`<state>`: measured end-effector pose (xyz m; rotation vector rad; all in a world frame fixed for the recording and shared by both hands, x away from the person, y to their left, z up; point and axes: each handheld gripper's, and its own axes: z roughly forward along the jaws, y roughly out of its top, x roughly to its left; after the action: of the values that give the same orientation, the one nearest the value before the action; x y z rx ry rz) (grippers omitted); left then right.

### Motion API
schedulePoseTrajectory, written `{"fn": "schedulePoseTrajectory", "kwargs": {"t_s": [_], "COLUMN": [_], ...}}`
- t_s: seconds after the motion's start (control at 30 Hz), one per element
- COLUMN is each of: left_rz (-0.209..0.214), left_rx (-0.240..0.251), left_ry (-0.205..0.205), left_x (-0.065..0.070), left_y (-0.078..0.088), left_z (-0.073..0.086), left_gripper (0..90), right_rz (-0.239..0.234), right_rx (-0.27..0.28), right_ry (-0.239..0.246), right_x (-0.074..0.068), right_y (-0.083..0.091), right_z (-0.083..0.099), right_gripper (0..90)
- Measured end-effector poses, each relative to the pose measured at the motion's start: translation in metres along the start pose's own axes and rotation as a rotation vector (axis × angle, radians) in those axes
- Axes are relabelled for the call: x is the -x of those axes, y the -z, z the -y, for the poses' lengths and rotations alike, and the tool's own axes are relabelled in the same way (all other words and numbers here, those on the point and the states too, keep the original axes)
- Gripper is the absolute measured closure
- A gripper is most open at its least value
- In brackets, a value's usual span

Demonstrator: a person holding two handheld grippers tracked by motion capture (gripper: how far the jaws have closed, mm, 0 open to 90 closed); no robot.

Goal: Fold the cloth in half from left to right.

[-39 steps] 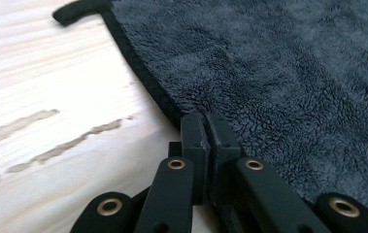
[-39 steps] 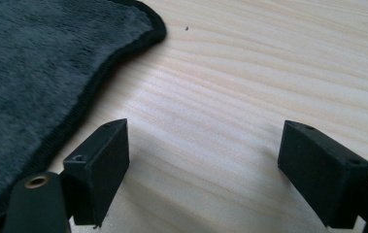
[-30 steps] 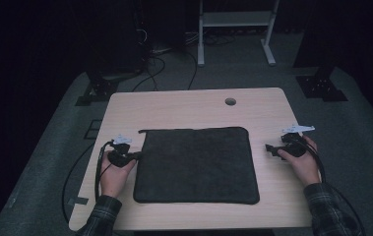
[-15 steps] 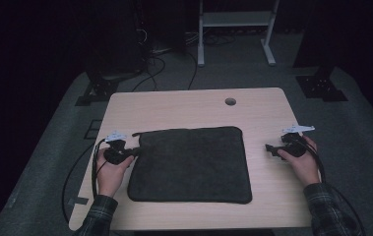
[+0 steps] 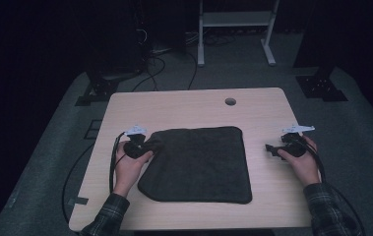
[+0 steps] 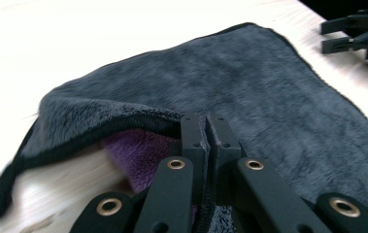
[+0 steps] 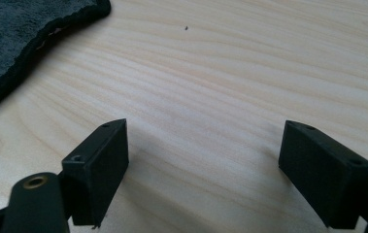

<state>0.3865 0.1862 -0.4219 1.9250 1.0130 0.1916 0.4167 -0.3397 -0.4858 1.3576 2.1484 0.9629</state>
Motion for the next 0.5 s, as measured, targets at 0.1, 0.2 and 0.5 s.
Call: {"fn": "schedulePoseTrajectory", "kwargs": {"t_s": [0.1,0.2,0.5], "left_rz": [0.032,0.05,0.115], "left_rx": [0.001,-0.008,-0.037], "left_ry": [-0.005,-0.026,-0.072], "left_x": [0.006,0.013,0.031], "left_y": [-0.009,-0.018,-0.049], "left_z": [-0.005,-0.009,-0.02], "left_gripper": [87.3,87.3,87.3], "right_rz": [0.001,0.001,0.001], "right_rx": [0.0,0.0,0.0], "right_ry": [-0.001,-0.001,-0.001], "right_x": [0.0,0.0,0.0], "right_y": [0.0,0.0,0.0], "right_z": [0.0,0.0,0.0], "right_gripper": [17.4,17.4,17.4]}}
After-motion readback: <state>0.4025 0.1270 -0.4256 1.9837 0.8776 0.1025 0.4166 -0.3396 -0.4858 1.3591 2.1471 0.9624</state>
